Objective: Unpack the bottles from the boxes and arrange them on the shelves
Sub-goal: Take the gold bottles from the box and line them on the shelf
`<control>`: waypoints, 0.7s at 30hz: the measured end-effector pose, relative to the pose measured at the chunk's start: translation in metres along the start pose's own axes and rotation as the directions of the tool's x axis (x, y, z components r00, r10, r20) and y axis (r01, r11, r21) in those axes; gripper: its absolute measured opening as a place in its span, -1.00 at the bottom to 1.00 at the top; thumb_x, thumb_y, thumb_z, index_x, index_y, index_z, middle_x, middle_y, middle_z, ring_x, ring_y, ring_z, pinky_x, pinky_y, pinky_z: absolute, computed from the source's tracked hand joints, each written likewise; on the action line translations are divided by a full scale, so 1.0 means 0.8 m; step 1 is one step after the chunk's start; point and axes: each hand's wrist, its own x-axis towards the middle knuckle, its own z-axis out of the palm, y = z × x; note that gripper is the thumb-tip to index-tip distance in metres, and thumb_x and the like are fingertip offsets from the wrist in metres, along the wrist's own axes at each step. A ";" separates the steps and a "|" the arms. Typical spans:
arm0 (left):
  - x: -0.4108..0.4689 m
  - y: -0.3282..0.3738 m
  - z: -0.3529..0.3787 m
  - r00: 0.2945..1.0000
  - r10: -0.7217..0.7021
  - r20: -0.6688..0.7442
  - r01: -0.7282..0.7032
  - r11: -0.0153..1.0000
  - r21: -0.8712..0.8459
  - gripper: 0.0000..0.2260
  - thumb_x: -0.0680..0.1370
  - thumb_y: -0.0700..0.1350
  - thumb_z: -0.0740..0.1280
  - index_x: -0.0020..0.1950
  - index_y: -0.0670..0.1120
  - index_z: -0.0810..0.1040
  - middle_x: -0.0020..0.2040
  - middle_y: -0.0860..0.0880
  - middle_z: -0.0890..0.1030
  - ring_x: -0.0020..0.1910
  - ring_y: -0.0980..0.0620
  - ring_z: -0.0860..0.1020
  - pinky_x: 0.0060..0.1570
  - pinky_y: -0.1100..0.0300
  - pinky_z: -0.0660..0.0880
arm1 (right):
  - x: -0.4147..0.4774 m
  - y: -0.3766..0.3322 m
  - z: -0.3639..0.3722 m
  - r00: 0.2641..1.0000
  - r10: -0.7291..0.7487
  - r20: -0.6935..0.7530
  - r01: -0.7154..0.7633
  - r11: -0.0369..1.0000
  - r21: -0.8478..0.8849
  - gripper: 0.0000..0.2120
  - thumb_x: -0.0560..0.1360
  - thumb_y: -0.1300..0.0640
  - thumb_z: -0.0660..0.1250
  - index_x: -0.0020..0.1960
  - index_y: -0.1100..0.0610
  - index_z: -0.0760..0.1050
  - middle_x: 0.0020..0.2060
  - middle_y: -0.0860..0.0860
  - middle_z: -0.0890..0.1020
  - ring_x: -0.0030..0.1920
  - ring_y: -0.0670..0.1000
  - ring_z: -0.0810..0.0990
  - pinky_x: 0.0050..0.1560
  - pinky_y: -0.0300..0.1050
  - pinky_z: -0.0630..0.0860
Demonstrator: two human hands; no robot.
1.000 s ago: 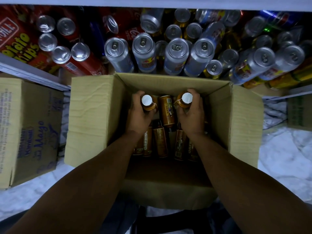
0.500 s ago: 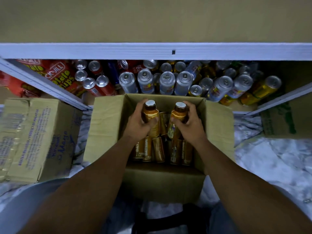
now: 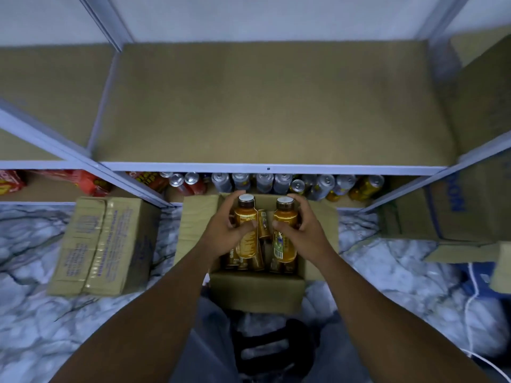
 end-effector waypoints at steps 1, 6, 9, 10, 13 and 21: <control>-0.016 0.029 -0.009 1.000 -0.005 0.004 0.005 1.000 -0.001 -0.35 0.49 -0.04 0.55 0.49 0.23 0.35 0.32 0.10 0.58 0.32 0.14 0.53 0.29 0.00 0.54 | -0.016 -0.031 -0.008 1.000 0.006 0.004 -0.006 1.000 -0.010 -0.34 0.47 -0.01 0.55 0.44 -0.24 0.30 0.20 -0.15 0.61 0.15 -0.19 0.62 0.24 -0.02 0.58; -0.086 0.182 -0.045 0.999 0.044 -0.008 -0.044 0.999 0.004 -0.37 0.48 -0.06 0.55 0.45 0.26 0.36 0.19 0.19 0.62 0.20 0.20 0.58 0.20 0.15 0.54 | -0.085 -0.190 -0.053 0.998 -0.058 0.009 0.058 0.996 -0.063 -0.36 0.47 -0.05 0.54 0.43 -0.26 0.30 0.14 -0.20 0.63 0.10 -0.25 0.61 0.14 -0.19 0.56; -0.118 0.266 -0.066 0.994 0.110 -0.016 -0.110 0.994 0.001 -0.40 0.50 -0.13 0.54 0.45 0.17 0.36 0.09 0.19 0.64 0.08 0.23 0.61 0.05 0.33 0.50 | -0.116 -0.276 -0.078 0.995 -0.103 0.002 0.103 0.992 -0.071 -0.39 0.47 0.01 0.54 0.41 -0.21 0.32 0.07 -0.20 0.65 0.04 -0.26 0.63 0.02 -0.30 0.54; -0.128 0.293 -0.073 0.992 0.128 -0.024 -0.128 0.992 0.004 -0.40 0.51 -0.15 0.53 0.46 0.12 0.36 0.06 0.21 0.65 0.05 0.25 0.62 0.01 0.37 0.49 | -0.125 -0.303 -0.085 0.993 -0.122 -0.003 0.121 0.989 -0.081 -0.39 0.47 0.01 0.54 0.40 -0.22 0.33 0.06 -0.20 0.65 0.03 -0.26 0.63 0.02 -0.30 0.54; -0.153 0.367 -0.093 0.979 0.198 -0.050 -0.197 0.980 0.016 -0.41 0.51 -0.14 0.53 0.46 0.11 0.36 0.13 0.19 0.64 0.10 0.22 0.60 0.02 0.35 0.52 | -0.148 -0.375 -0.107 0.983 -0.181 -0.021 0.178 0.978 -0.106 -0.39 0.45 -0.02 0.55 0.37 -0.25 0.32 0.08 -0.25 0.62 0.05 -0.29 0.60 0.05 -0.24 0.54; -0.188 0.510 -0.144 0.928 0.356 -0.113 -0.357 0.934 0.012 -0.42 0.49 -0.08 0.55 0.41 0.22 0.39 0.17 0.04 0.64 0.17 0.07 0.60 0.07 0.21 0.54 | -0.186 -0.513 -0.149 0.934 -0.352 -0.059 0.347 0.934 -0.081 -0.39 0.43 -0.04 0.57 0.34 -0.33 0.34 0.04 -0.25 0.64 0.10 -0.18 0.62 0.14 -0.07 0.59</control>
